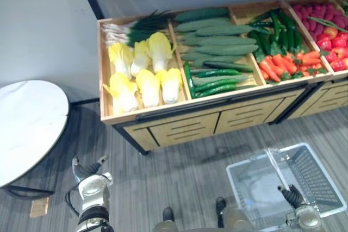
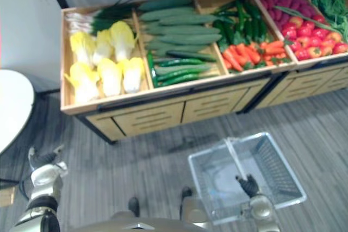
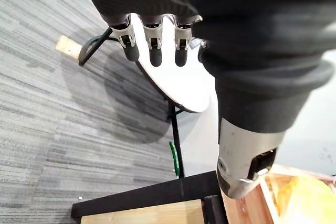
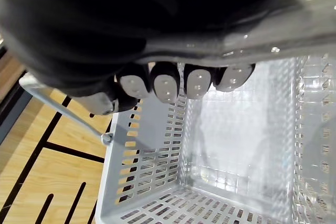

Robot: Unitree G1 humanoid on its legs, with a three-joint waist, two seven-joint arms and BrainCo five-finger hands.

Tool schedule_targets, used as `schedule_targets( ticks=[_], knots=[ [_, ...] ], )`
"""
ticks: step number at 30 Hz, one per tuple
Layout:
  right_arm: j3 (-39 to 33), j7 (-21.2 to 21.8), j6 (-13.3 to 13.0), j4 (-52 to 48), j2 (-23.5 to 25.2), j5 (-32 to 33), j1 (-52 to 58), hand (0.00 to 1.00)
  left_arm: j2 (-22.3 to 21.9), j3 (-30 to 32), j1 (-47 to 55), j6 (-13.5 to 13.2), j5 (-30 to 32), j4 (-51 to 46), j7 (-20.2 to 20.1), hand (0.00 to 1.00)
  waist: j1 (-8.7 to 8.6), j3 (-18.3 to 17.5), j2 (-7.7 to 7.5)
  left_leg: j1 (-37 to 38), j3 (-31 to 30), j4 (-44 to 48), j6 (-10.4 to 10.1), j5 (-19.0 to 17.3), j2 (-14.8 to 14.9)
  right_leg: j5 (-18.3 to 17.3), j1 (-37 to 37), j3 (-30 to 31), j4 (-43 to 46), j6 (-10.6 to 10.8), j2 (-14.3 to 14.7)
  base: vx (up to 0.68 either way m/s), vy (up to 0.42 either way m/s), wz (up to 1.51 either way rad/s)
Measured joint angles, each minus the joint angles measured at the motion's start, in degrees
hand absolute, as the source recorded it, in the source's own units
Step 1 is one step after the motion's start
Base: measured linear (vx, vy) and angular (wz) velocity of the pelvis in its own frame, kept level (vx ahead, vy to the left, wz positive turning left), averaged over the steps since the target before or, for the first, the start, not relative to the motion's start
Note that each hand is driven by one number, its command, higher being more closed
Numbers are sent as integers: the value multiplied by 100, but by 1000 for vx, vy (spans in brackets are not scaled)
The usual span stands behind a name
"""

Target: Pick vegetable in the basket

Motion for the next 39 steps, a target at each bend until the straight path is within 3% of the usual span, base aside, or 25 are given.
schedule_targets(
  ticks=[1, 2, 4, 7, 9, 12, 17, 18, 20, 21, 22, 24, 26, 29, 33, 35, 37, 39],
  knots=[
    [14, 3, 4, -14, 0, -3, 42, 100, -78, 65, 139, 0, 0, -125, 27, 0, 9, -12, 23, -17, -10, 289, 167, -151, 73, -187, 3, -15, 259, -58, 44, 87, -111, 3],
    [17, 5, 6, -91, -1, -3, 112, 100, -121, 68, 221, -3, 0, -173, 42, 0, 20, -19, 6, -44, -8, 610, 496, -262, 75, -356, 10, -20, 430, -114, 24, 110, -98, 10],
    [6, 7, 11, -193, -2, -2, 176, 100, -172, 70, 221, 3, 0, -237, 46, 0, 20, -20, -57, -398, 0, 1383, 777, -67, 71, -465, 17, -90, 556, -168, -53, 111, -114, 23],
    [-51, 15, 23, -212, -31, -12, 163, 100, -357, 9, 222, 5, 9, -428, 52, 0, 73, 19, -162, -682, -5, 1966, 630, 371, 112, -509, 299, -173, 502, -255, -166, 101, -153, 25],
    [-89, -23, 25, -223, -37, -11, 74, 100, -422, -44, 221, 4, 69, -469, 63, 0, 129, -31, -64, -663, 15, 1599, 455, 238, 106, -521, 354, -193, 440, -284, -175, 92, -97, 6],
    [-71, -65, 23, -222, 9, -17, -140, 100, -421, -85, 226, 0, 220, -599, 124, 0, 157, -14, -19, -690, -32, 725, 370, 248, 83, -575, 350, -178, 428, -286, -208, 92, 7, -4],
    [-48, -133, 10, -221, -4, -154, -274, 100, -429, -257, 228, -3, 220, -626, 174, 0, 159, -51, 69, -761, -180, 329, 299, 283, 202, -896, 347, 30, 652, 26, -215, 158, 226, -23],
    [-66, -151, 10, -198, 26, -188, -280, 100, -418, -245, 238, -3, 219, -626, 174, 0, 178, -90, 93, -729, -123, 391, -125, 459, 152, -957, 355, 202, 659, 163, -288, 159, 327, -43],
    [-75, -170, -4, -175, 125, -199, -260, 100, -355, -247, 229, -8, 220, -626, 174, 0, 172, -161, -88, -777, 33, 472, -26, 315, -86, -887, 366, 323, 400, 301, -533, 189, 304, -25],
    [-139, -175, -5, -170, 157, -219, -245, 100, -307, -253, 170, -8, 219, -597, 174, 0, 140, -170, -186, -853, 111, 590, 71, 208, -247, -736, 430, 404, 146, 506, -705, 292, 386, -19],
    [-305, -187, -1, -142, 179, -228, -218, 100, -281, -273, 106, -3, 219, -525, 173, 0, 149, -175, -217, -858, 211, 641, 196, 107, -378, -574, 431, 524, 55, 534, -831, 299, 392, -16],
    [-503, -233, 9, -58, 189, -226, -214, 100, -226, -342, 29, -3, 219, -434, 171, 0, 142, -172, -203, -762, 315, 610, 325, 11, -509, -388, 382, 719, 198, 514, -888, 185, 240, -15],
    [-676, -284, 50, 49, 224, -226, -253, 100, -81, -397, -32, -4, 217, -387, 172, 0, 136, -192, -137, -589, 456, 490, 382, -43, -533, 95, -61, 856, 1009, 348, -810, 204, 253, -28],
    [-677, -321, 70, 169, 292, -224, -278, 100, 184, -430, -68, 1, 214, -321, 175, 0, 110, -158, -94, -238, 570, 284, 399, -35, -484, 745, -497, 676, 1875, 264, -772, 171, 180, -25],
    [-719, -380, 75, 497, 378, -221, -365, 100, 314, -291, -117, -1, 188, -324, 263, 0, 113, -151, -123, 170, 647, -60, 410, -29, -366, 379, -516, 59, 1665, 93, -580, 135, -8, -10],
    [-873, -394, 76, 667, 472, -222, -443, 100, 261, -166, -164, 0, 158, -324, 354, 0, 121, -143, -137, 171, 667, -96, 404, -32, -254, 418, -469, -155, 666, 133, -410, 69, -133, -2],
    [-980, -428, 101, 739, 565, -219, -434, 100, 186, -63, -188, 0, 143, -352, 385, 0, 115, -134, -301, 182, 656, -65, 311, -74, -295, 657, -335, -182, -151, 253, -472, 77, -226, 6],
    [-1171, -495, 141, 776, 591, -219, -417, 100, -129, 46, -171, 1, 114, -569, 440, 0, 150, -62, -173, 201, 648, -148, 129, -7, -133, 529, -122, -299, -503, 187, -320, 74, -289, 4]
  ],
)
